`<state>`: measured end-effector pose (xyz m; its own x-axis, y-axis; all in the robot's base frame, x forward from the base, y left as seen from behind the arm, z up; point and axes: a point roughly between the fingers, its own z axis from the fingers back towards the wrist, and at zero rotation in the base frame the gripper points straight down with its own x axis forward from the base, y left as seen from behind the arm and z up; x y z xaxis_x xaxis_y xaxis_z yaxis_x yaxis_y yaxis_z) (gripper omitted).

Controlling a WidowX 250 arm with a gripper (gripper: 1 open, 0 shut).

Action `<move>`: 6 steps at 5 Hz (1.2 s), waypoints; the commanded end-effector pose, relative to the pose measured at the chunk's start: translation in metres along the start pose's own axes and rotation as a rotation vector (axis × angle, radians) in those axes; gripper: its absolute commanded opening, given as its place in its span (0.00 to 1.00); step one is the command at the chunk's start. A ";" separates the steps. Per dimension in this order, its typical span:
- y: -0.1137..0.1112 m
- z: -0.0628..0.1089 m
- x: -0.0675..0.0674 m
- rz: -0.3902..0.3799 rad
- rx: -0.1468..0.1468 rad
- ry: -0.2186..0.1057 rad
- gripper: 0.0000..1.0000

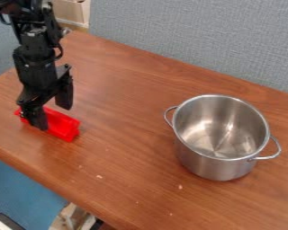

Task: Put the red object in the metal pot

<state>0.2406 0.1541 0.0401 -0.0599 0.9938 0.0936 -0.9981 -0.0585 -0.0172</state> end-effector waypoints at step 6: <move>-0.002 0.009 -0.002 -0.023 -0.004 -0.030 0.00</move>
<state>0.2381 0.1525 0.0364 -0.0524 0.9936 0.0998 -0.9984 -0.0542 0.0162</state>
